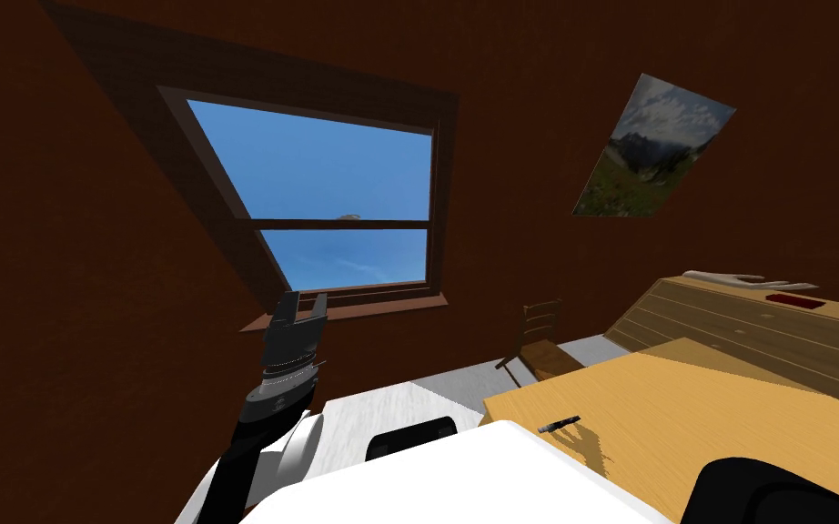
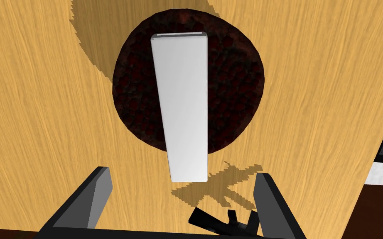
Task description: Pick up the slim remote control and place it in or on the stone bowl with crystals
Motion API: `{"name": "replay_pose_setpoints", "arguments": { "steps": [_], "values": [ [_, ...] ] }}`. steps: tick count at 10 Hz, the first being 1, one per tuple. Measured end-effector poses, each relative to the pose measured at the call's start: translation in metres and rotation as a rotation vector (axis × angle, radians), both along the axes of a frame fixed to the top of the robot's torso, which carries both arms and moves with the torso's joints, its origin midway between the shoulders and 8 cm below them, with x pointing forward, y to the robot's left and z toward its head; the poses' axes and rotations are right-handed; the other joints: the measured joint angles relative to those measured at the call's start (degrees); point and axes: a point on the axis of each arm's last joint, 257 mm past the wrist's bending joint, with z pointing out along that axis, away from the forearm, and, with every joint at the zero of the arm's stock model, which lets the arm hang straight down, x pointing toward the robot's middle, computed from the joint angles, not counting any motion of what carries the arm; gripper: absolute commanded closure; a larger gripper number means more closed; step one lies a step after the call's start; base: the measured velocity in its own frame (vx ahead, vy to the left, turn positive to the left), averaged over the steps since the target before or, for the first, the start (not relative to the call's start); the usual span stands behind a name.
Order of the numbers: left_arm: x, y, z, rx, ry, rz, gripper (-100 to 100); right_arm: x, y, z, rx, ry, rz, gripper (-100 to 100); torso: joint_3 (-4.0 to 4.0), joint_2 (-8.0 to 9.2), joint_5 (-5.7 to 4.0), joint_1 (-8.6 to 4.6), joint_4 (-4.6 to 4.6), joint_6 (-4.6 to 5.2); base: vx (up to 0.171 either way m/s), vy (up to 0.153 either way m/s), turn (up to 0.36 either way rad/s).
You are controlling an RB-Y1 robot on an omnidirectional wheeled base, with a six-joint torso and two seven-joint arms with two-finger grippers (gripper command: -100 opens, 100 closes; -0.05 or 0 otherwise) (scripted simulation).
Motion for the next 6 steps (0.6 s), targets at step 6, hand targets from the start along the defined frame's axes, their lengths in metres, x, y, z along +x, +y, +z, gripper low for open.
{"name": "replay_pose_setpoints", "arguments": {
  "steps": [6],
  "values": [
    [0.0, 0.0, 0.0, 0.0, 0.0, 0.0, 0, 0.0005, 0.0001, 0.0004, 0.0, 0.0, 0.001, 0, 0.0, 0.0, -0.05, -0.14, 0.0, 0.0, 0.0, 0.0, 0.0]
  ]
}}
